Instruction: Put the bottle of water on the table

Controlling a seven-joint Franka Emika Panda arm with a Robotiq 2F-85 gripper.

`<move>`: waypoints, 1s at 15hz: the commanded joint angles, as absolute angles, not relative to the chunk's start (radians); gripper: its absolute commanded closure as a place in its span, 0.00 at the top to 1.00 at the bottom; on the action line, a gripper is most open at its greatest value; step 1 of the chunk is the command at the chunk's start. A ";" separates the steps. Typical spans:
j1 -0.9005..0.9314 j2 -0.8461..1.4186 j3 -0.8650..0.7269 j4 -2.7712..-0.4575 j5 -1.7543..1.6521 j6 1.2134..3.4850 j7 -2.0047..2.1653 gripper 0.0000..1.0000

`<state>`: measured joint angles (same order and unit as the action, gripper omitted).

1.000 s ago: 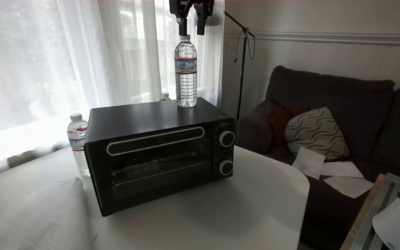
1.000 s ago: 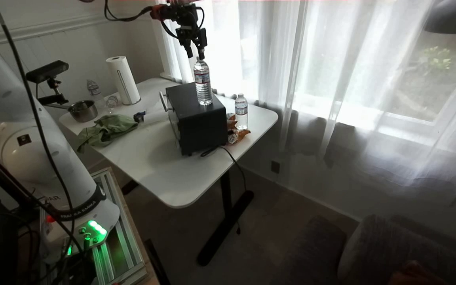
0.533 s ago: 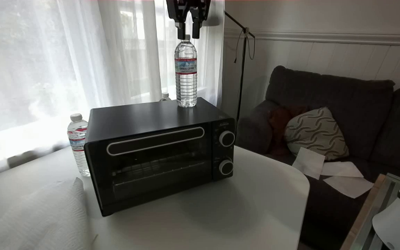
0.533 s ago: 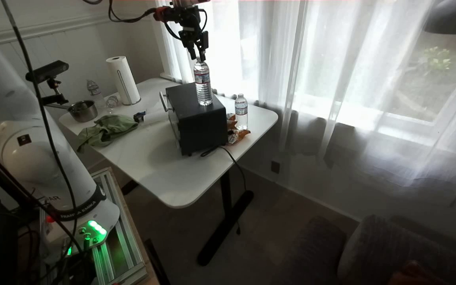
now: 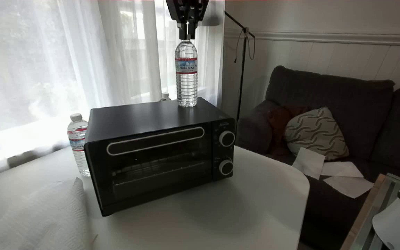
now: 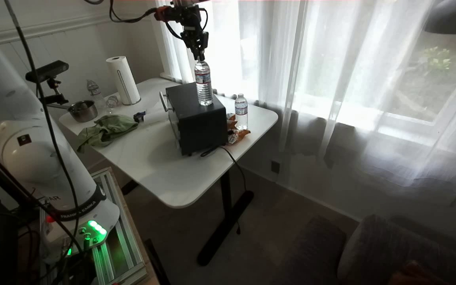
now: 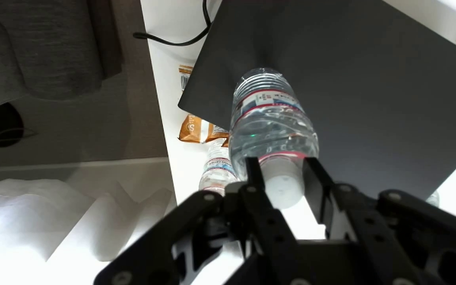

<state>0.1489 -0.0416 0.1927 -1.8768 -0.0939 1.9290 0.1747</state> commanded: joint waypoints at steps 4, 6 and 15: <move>0.188 -0.060 0.223 -1.853 -0.173 1.907 0.173 0.08; 0.215 -0.057 0.248 -1.832 -0.205 1.889 0.156 0.08; 0.319 0.015 0.335 -1.684 -0.202 1.944 -0.019 0.08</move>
<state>0.3019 -0.0222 0.3259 -1.7680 -0.2311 1.9291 0.0926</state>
